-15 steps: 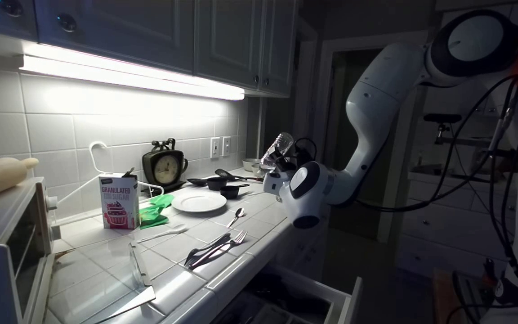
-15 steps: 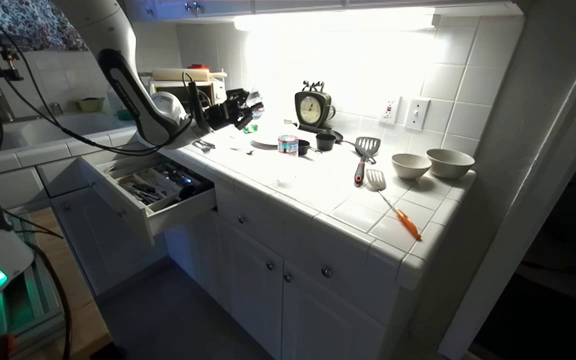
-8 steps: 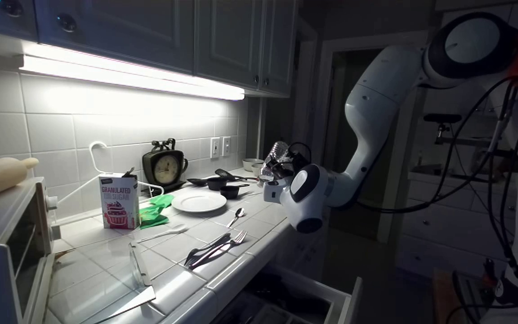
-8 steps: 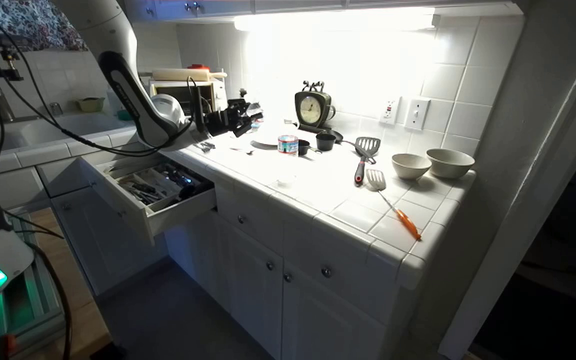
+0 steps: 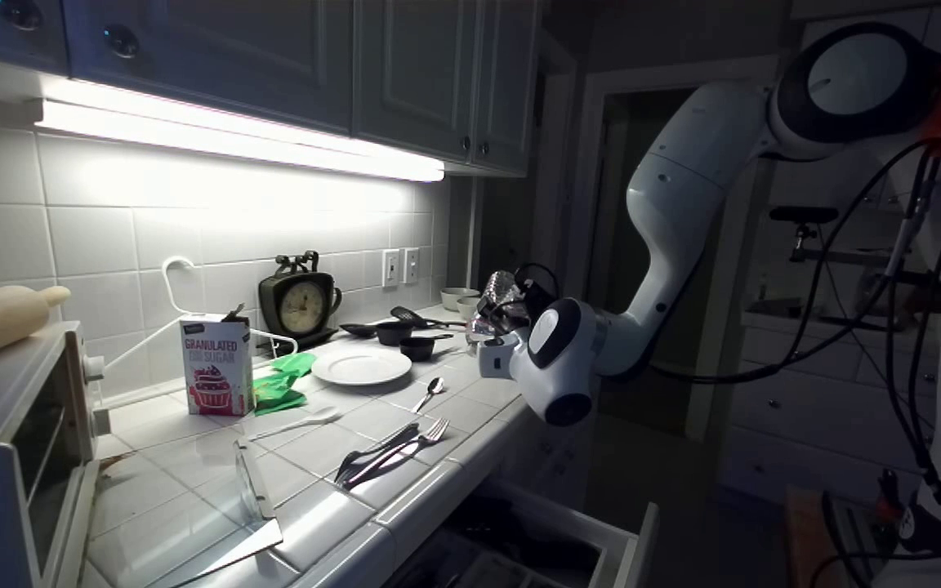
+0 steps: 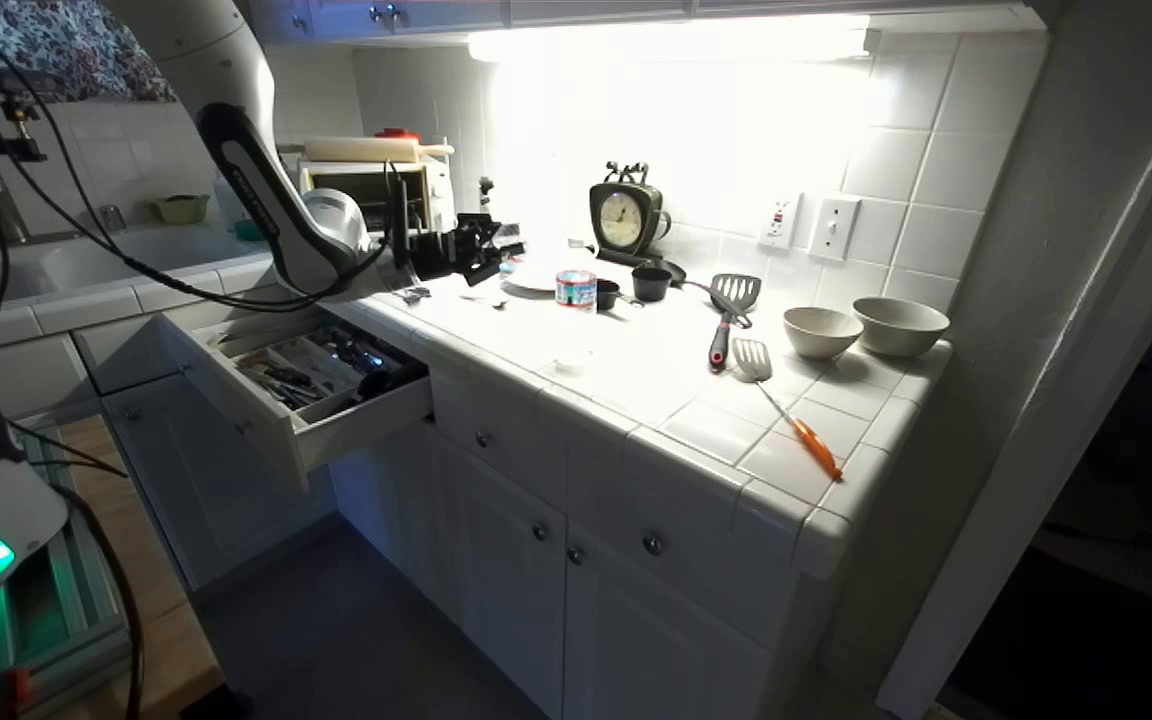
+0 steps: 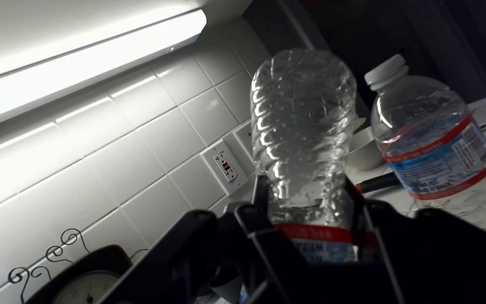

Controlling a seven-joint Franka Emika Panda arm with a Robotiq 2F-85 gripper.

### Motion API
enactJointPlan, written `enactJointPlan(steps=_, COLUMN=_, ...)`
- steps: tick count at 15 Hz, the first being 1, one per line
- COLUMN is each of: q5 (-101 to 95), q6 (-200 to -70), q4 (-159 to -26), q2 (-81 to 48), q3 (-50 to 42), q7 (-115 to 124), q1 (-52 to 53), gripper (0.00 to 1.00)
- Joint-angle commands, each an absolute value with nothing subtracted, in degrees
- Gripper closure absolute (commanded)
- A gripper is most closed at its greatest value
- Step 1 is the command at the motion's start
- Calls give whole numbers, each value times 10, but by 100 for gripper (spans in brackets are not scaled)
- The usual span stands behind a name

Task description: Turn the bottle on the left over so that its standing on its cap

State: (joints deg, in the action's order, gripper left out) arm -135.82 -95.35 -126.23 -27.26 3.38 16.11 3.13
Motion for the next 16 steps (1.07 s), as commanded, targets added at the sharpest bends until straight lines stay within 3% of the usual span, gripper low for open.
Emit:
enactJointPlan(steps=1, q5=-1358, q6=-984, q4=-1266, q2=-268, q3=38, q7=136, q1=26, gripper=84)
enactJointPlan(steps=16, q5=-1393, q6=-948, q4=-1272, q2=-284, q3=25, q7=100, q1=39, gripper=84)
